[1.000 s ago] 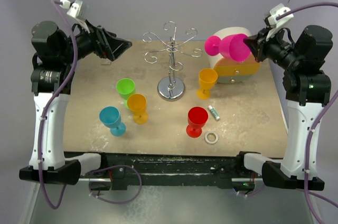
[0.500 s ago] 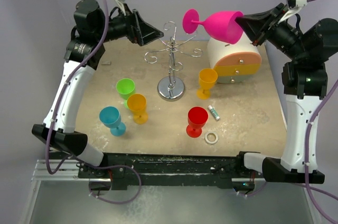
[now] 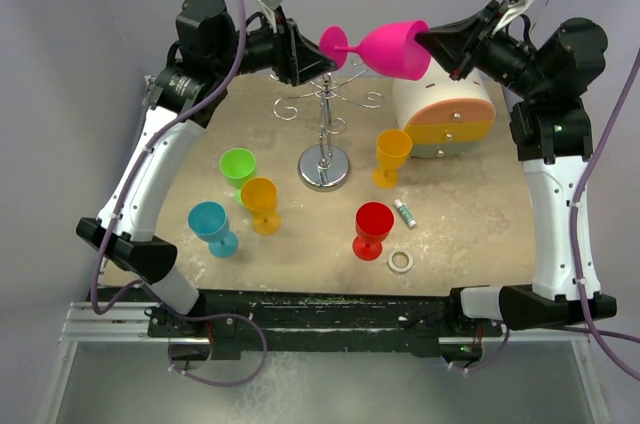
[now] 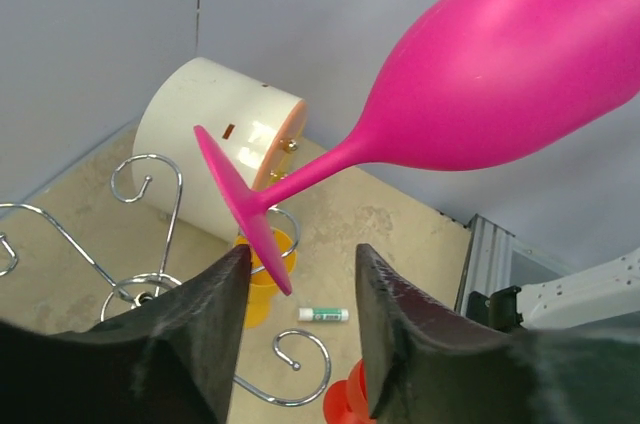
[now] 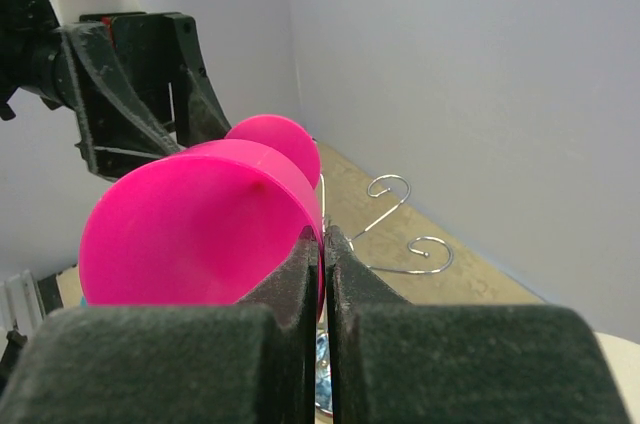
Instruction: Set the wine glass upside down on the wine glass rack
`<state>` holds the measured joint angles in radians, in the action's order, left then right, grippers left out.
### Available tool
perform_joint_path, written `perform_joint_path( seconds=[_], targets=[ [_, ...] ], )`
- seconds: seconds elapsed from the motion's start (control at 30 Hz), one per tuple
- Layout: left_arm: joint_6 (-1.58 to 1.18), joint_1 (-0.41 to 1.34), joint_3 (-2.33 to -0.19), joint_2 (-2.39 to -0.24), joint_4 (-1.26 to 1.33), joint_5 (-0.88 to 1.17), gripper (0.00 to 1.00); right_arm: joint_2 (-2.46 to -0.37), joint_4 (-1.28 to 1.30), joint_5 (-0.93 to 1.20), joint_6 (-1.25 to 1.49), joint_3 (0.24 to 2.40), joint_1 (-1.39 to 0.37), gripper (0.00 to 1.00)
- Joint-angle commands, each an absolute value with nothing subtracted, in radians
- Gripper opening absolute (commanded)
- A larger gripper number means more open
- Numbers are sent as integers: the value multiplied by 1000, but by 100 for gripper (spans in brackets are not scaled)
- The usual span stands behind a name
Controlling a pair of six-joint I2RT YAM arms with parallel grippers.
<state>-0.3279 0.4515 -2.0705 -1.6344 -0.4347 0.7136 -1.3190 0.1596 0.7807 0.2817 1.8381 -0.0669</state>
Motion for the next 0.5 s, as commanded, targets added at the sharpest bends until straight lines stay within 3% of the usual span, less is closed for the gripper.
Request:
perform_joint_path(
  seconds=[0.0, 0.07, 0.23, 0.47],
  targets=[
    [-296, 460, -2117, -1657, -428, 670, 43, -1307, 119, 763, 261, 1873, -75, 0],
    [-296, 462, -2116, -1658, -430, 657, 34, -1305, 120, 760, 257, 1870, -75, 0],
    [-295, 463, -2119, -1659, -430, 636, 28, -1301, 127, 755, 244, 1862, -81, 0],
    [-286, 463, -2112, -1650, -431, 628, 9, -1290, 129, 741, 225, 1841, -84, 0]
  ],
)
